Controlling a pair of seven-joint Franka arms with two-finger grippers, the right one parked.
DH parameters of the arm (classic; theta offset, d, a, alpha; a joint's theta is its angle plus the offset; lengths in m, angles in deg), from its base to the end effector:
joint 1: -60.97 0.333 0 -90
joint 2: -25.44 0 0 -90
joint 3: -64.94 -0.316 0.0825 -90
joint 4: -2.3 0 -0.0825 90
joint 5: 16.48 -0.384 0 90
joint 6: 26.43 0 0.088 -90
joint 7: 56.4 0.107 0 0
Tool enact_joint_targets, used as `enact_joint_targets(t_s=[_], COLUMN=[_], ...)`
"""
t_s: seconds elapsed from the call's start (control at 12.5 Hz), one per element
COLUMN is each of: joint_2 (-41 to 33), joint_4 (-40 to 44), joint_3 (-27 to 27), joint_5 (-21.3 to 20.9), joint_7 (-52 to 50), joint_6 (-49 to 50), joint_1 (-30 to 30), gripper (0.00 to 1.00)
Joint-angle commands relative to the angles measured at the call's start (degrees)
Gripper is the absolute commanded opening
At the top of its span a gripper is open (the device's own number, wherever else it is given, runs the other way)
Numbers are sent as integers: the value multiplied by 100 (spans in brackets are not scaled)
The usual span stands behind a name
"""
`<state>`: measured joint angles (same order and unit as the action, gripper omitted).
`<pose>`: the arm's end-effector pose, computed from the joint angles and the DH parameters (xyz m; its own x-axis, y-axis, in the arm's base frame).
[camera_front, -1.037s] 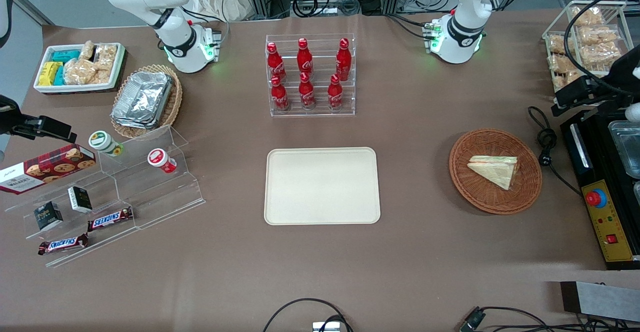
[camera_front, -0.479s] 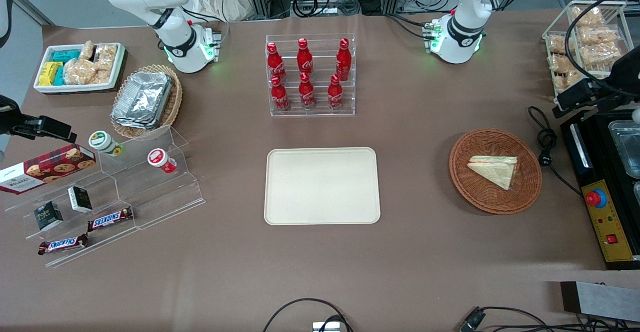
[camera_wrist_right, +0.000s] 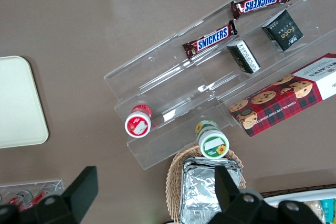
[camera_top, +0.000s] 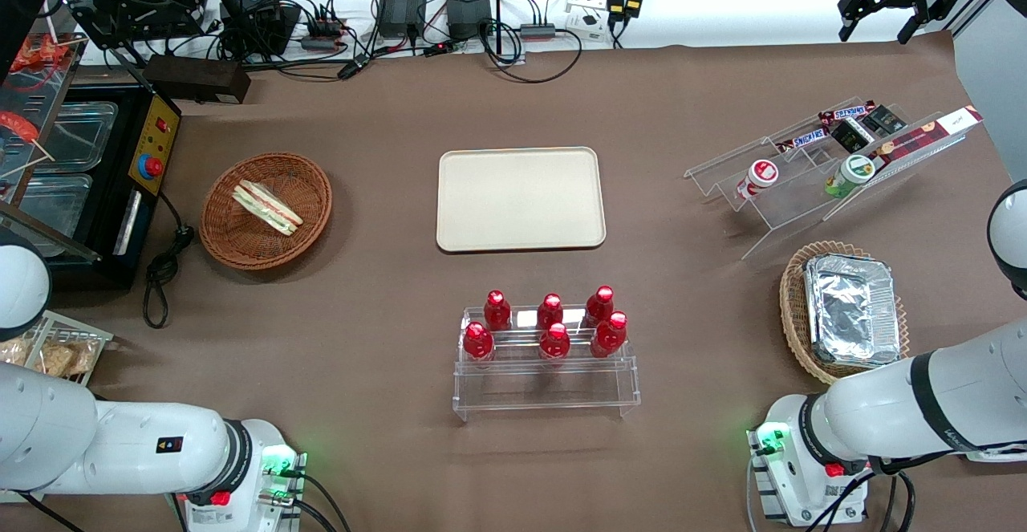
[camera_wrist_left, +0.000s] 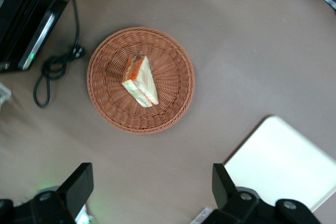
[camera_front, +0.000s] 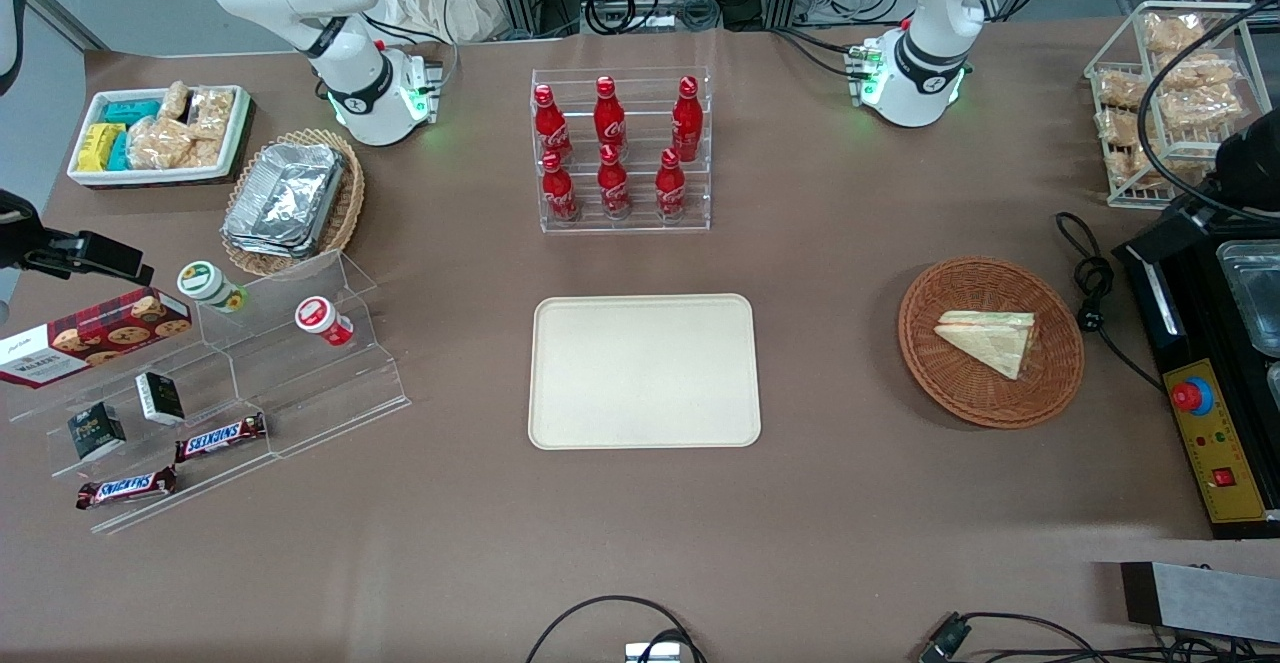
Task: Place sandwich from basket to tray
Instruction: 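Lower the open left gripper toward the wrapped sandwich in the basket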
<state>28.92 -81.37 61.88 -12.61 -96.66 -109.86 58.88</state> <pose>0.5619 0.0006 0.6327 0.7528 0.6520 -0.0907 0.6551 -0.7555 0.0073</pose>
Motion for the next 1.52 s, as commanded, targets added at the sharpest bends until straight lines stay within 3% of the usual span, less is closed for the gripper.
enact_joint_targets(t_s=[0.0, 0.64, 0.88, 1.44], joint_2=[223, -426, -365, 258], joint_4=[-235, -3432, -4242, -4517], joint_3=[-149, -379, -379, -519], joint_5=[1, -26, 61, 97], joint_7=[-562, -562, -562, -448], joint_6=[-207, -3738, -4504, -4998], joint_1=[15, 6, 6, 33], gripper=[100, 100, 100, 100])
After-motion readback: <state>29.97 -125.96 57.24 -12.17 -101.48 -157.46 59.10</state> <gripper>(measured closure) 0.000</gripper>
